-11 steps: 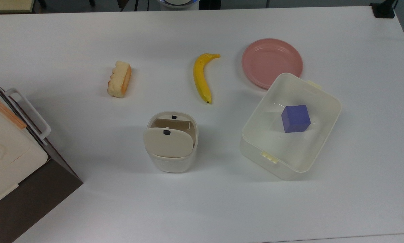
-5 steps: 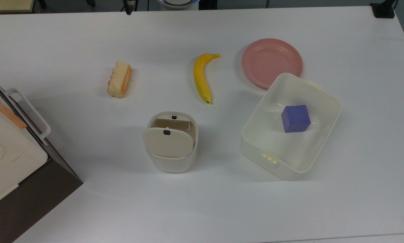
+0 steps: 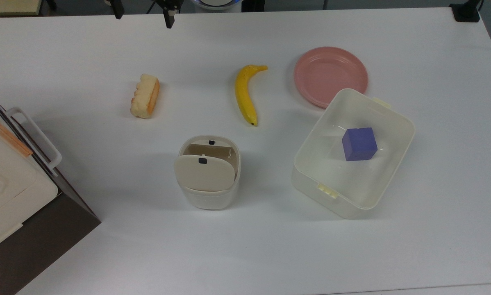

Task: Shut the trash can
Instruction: 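Move the gripper down toward the raised lid of the trash can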

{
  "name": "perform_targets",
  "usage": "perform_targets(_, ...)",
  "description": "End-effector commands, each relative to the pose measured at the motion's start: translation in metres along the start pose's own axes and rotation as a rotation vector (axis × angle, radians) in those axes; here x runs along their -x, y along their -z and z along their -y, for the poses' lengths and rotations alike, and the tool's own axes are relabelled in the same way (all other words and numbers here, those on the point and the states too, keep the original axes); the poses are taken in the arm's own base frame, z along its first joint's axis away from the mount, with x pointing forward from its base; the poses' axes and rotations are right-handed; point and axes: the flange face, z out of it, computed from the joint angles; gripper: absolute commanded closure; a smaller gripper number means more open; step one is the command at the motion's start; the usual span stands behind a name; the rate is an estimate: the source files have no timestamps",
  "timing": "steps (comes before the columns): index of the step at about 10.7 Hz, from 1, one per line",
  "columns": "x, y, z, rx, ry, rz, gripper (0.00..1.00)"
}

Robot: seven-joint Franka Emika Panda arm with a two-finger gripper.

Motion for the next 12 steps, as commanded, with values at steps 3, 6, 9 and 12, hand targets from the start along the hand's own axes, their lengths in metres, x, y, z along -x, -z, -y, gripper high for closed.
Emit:
perform_targets(3,-0.038,-0.005,0.034,0.046,0.027,-0.223,0.00)
perform_targets(6,-0.069,-0.041,0.080,0.126,0.034,-0.351,0.00)
perform_targets(9,-0.081,-0.038,0.109,0.140,-0.016,-0.450,0.27)
perform_targets(12,-0.083,-0.052,0.121,0.184,0.013,-0.452,0.88)
